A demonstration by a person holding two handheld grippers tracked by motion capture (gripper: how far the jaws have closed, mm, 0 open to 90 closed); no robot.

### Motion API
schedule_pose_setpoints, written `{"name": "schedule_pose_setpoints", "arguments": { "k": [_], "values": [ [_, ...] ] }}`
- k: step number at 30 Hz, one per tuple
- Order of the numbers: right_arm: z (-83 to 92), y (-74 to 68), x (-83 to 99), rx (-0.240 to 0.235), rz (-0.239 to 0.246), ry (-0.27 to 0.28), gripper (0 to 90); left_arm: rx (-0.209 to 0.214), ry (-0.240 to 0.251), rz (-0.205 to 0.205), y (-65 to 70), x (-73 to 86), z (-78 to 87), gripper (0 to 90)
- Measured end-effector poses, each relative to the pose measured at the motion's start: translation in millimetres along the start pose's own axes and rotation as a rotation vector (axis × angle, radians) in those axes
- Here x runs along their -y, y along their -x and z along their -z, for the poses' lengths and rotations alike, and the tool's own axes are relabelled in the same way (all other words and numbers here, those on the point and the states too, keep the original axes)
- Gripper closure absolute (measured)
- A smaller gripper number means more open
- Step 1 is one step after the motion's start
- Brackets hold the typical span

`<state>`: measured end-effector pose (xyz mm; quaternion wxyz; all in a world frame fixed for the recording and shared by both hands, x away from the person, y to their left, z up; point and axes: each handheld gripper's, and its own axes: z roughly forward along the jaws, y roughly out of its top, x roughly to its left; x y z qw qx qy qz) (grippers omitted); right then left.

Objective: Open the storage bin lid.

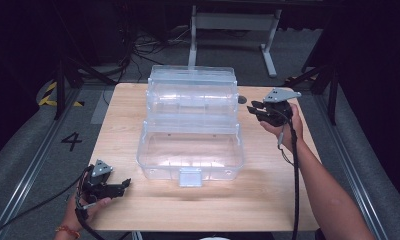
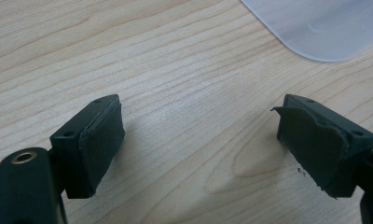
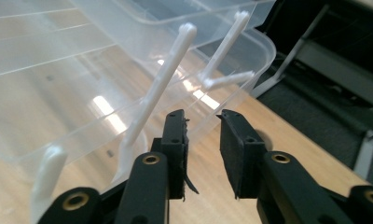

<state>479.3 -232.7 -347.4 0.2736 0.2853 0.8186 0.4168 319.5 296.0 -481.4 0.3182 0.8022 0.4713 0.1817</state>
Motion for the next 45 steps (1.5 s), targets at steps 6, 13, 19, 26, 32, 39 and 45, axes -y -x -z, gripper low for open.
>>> {"name": "schedule_pose_setpoints", "arguments": {
  "k": [6, 13, 19, 26, 32, 39, 45],
  "values": [
    [12.5, -2.8, 10.9, -0.011, -0.019, 0.004, 63.2, 0.0, 0.005, 0.001, 0.0, 0.4, -0.2, 15.1],
    [24.5, -6.1, 26.2, 0.001, -0.008, -0.019, 57.2, -0.002, 0.005, -0.005, -0.4, 0.3, 0.0, 15.1],
    [33.6, -11.0, 36.7, 0.005, 0.007, -0.045, 51.4, -0.005, 0.008, -0.002, -0.1, 0.4, -0.2, 15.1],
    [41.8, -21.4, 52.9, 0.029, 0.065, -0.082, 45.7, -0.002, 0.005, -0.004, -0.3, 0.3, 0.0, 15.1],
    [49.1, -27.2, 68.8, 0.036, 0.069, -0.102, 42.2, -0.002, 0.005, -0.004, -0.3, 0.4, 0.0, 15.1],
    [55.4, -30.8, 85.8, 0.048, 0.066, -0.132, 39.3, -0.005, 0.007, -0.001, 0.0, 0.5, -0.1, 15.1],
    [60.7, -33.3, 98.2, 0.075, 0.07, -0.156, 37.4, -0.004, -0.003, -0.004, -0.3, 0.1, 0.6, 15.1]
  ]
}}
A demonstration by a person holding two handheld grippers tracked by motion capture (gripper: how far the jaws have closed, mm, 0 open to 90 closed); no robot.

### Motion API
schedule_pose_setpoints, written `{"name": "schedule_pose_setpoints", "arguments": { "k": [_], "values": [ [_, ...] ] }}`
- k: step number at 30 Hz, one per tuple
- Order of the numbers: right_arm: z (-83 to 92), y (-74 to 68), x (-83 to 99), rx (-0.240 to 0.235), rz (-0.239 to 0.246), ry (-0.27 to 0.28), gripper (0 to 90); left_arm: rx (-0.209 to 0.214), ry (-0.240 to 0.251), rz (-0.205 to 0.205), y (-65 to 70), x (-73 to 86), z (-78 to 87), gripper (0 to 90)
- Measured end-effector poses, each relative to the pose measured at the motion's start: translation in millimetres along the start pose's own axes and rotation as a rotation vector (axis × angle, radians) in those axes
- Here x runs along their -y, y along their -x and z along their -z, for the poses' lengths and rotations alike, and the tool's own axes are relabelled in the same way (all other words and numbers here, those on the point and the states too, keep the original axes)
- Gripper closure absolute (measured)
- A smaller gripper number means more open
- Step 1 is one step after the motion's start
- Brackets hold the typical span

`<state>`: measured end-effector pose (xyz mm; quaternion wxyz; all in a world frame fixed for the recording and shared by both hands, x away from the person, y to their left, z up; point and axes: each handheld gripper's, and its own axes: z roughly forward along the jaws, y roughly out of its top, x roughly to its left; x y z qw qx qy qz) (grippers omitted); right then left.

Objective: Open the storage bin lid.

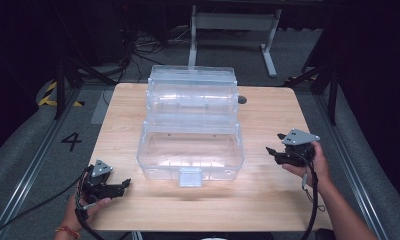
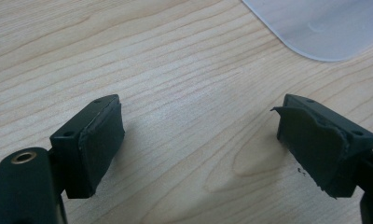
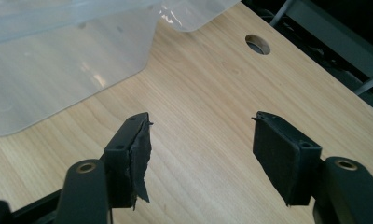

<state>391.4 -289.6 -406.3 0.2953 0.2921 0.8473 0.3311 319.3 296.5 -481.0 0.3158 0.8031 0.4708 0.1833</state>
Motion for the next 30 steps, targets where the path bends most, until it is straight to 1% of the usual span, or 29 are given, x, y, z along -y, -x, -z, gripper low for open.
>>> {"name": "schedule_pose_setpoints", "arguments": {
  "k": [2, 3, 4, 5, 6, 7, 9, 11, 12, 14, 16, 18, 19, 21, 22, 23, 24, 25, 27, 30],
  "values": [
    [0.7, -0.7, 4.3, -0.001, -0.001, -0.006, 37.0, 0.001, 0.0, -0.004, -0.4, 0.0, 0.0, 15.1],
    [0.8, -1.2, 6.8, -0.005, -0.007, -0.011, 36.7, -0.002, 0.01, 0.002, 0.2, 0.4, -0.7, 15.1],
    [0.8, -1.3, 9.1, -0.011, -0.011, -0.018, 36.4, 0.0, 0.005, 0.001, 0.1, 0.2, -0.3, 15.1],
    [0.8, -2.1, 11.2, -0.003, -0.011, -0.024, 36.0, 0.002, 0.001, -0.001, -0.1, 0.1, -0.2, 15.1],
    [1.0, -2.7, 13.4, 0.007, -0.007, -0.032, 35.3, -0.001, 0.009, -0.002, -0.2, 0.3, -0.7, 15.1],
    [1.0, -3.0, 15.7, 0.009, -0.009, -0.035, 35.2, 0.001, 0.008, 0.002, 0.1, 0.3, -0.7, 15.1],
    [1.9, -3.4, 20.4, 0.005, -0.019, -0.038, 34.9, 0.002, 0.007, 0.0, 0.0, 0.3, -0.5, 15.1],
    [2.2, -2.5, 24.2, -0.011, -0.036, -0.049, 34.2, 0.004, 0.0, -0.001, -0.1, 0.0, 0.0, 15.1],
    [3.0, -2.4, 26.2, -0.01, -0.042, -0.046, 34.2, 0.001, 0.01, 0.003, 0.2, 0.4, -0.7, 15.1],
    [3.9, -3.0, 30.4, 0.0, -0.035, -0.048, 34.1, 0.001, 0.008, 0.0, 0.0, 0.4, -0.6, 15.1],
    [4.2, -4.1, 34.3, -0.007, -0.047, -0.058, 33.9, 0.001, 0.009, 0.002, 0.1, 0.6, -0.5, 15.1],
    [4.1, -5.2, 40.1, -0.013, -0.048, -0.069, 33.5, -0.002, 0.012, 0.004, 0.2, 0.9, -0.4, 15.1],
    [3.8, -5.3, 42.2, -0.014, -0.048, -0.074, 33.1, -0.003, 0.011, 0.006, 0.5, 0.9, -0.3, 15.1],
    [3.6, -6.1, 47.2, -0.011, -0.067, -0.088, 32.2, 0.0, 0.01, 0.006, 0.3, 0.9, -0.3, 15.1],
    [3.5, -6.1, 50.4, -0.006, -0.063, -0.097, 31.9, -0.003, 0.011, 0.006, 0.5, 1.0, -0.3, 15.1],
    [3.4, -5.9, 52.0, -0.006, -0.069, -0.102, 31.5, -0.003, 0.011, 0.006, 0.5, 0.9, -0.3, 15.1],
    [3.7, -5.4, 54.6, -0.02, -0.102, -0.113, 30.5, -0.003, 0.011, 0.005, 0.4, 0.9, -0.3, 15.1],
    [4.1, -3.6, 57.3, -0.029, -0.119, -0.111, 29.6, 0.0, 0.011, 0.006, 0.4, 0.9, -0.3, 15.1],
    [6.2, -0.9, 61.9, -0.029, -0.156, -0.108, 29.2, 0.0, 0.011, 0.006, 0.4, 0.9, -0.3, 15.1],
    [7.0, -0.4, 66.3, -0.026, -0.17, -0.101, 28.8, 0.0, 0.01, 0.006, 0.4, 0.9, -0.3, 15.1]
  ]
}}
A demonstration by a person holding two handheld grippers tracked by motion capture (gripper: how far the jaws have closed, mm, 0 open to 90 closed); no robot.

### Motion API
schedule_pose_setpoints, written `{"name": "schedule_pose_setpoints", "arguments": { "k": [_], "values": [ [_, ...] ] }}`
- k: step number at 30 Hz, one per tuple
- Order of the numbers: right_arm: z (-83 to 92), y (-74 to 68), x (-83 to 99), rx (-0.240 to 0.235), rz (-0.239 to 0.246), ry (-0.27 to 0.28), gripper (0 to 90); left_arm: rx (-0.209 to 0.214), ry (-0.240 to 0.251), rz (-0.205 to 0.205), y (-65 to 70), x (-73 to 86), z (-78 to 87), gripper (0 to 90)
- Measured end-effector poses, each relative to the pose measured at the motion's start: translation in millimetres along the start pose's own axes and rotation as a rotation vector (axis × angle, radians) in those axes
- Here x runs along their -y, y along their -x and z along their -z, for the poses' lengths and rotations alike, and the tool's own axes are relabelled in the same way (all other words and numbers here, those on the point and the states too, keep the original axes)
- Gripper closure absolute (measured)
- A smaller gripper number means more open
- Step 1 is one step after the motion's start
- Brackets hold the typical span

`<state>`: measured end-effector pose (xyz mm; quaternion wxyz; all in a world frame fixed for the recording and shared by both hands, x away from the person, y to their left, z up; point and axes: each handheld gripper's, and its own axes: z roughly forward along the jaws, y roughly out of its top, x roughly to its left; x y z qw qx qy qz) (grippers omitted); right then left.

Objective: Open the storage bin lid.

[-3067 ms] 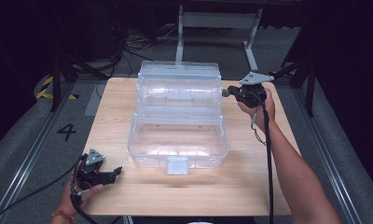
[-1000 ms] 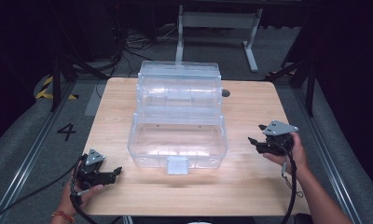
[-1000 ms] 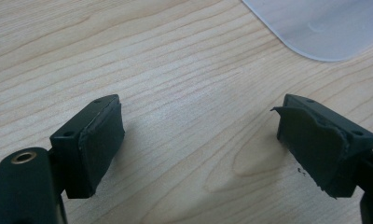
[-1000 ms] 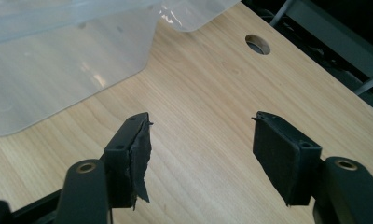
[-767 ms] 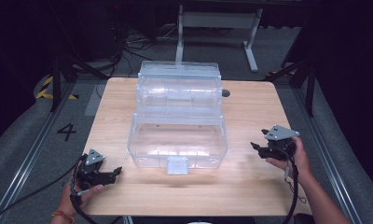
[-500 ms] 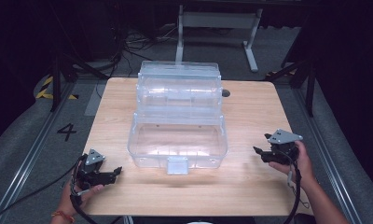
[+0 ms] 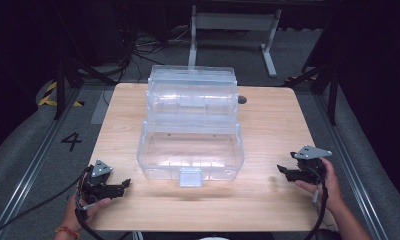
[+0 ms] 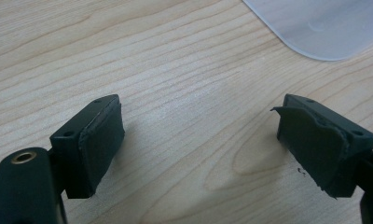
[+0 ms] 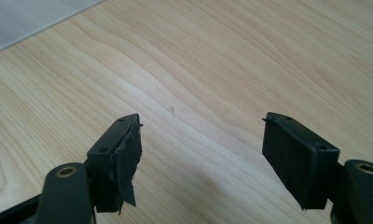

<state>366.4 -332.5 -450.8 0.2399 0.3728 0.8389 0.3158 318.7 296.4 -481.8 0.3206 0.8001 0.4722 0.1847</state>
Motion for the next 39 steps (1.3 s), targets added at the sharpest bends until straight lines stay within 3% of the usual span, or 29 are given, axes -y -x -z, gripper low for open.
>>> {"name": "schedule_pose_setpoints", "arguments": {
  "k": [3, 9, 14, 20, 39],
  "values": [
    [-2.7, -0.4, 6.9, 0.033, 0.014, -0.025, 28.0, -0.001, 0.0, 0.0, -0.1, 0.0, 0.0, 15.1],
    [-4.6, 0.3, 21.6, 0.023, -0.024, -0.026, 26.1, 0.001, 0.001, 0.001, -0.1, -0.1, -0.2, 15.0],
    [-5.2, 4.9, 35.1, 0.031, -0.103, -0.018, 22.3, 0.005, -0.001, -0.006, -0.8, -0.5, -0.3, 14.9],
    [-8.0, 16.5, 46.7, -0.022, -0.223, 0.019, 16.5, 0.007, 0.001, -0.006, -1.0, -0.8, -1.0, 14.8],
    [-8.8, 16.7, 46.3, -0.015, -0.225, 0.016, 15.6, 0.001, -0.007, -0.004, -0.4, -0.2, 0.7, 14.8]
  ]
}}
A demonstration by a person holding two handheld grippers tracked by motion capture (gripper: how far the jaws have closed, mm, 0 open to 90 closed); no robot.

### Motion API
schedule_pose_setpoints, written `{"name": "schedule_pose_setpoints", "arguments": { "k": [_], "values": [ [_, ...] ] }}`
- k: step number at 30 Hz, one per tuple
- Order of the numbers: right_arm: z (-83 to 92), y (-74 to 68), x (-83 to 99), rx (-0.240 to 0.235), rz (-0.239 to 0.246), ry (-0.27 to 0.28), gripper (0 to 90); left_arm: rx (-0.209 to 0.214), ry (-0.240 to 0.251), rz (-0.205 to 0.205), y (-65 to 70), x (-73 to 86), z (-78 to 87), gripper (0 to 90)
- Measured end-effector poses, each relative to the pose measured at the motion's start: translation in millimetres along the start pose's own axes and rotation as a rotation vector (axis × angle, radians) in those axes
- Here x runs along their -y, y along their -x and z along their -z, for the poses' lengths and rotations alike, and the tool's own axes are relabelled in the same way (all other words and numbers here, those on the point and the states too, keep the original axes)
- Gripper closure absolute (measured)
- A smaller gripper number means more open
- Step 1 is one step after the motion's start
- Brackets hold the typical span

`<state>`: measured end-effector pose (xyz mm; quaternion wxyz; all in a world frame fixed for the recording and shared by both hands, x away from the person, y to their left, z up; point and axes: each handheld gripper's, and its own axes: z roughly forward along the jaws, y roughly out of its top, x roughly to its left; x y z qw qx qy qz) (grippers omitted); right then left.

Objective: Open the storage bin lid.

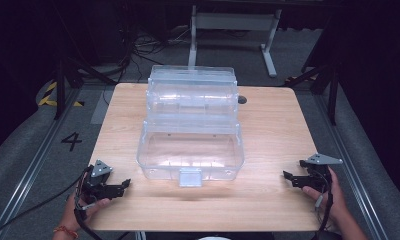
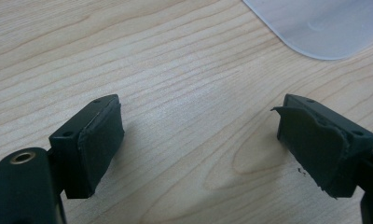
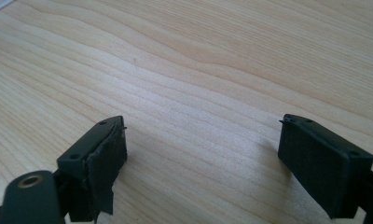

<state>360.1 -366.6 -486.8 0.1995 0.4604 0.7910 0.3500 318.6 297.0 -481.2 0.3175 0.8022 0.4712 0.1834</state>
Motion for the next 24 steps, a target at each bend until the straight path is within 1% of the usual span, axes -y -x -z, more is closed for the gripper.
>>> {"name": "schedule_pose_setpoints", "arguments": {
  "k": [1, 24],
  "values": [
    [0.0, 0.0, 0.0, 0.0, 0.0, 0.0, 15.6, -0.001, 0.007, -0.001, 0.0, 0.3, -0.5, 14.8],
    [0.0, 0.0, 0.0, 0.001, 0.0, 0.0, 15.5, -0.001, 0.007, -0.001, 0.0, 0.3, -0.5, 14.8]
  ]
}}
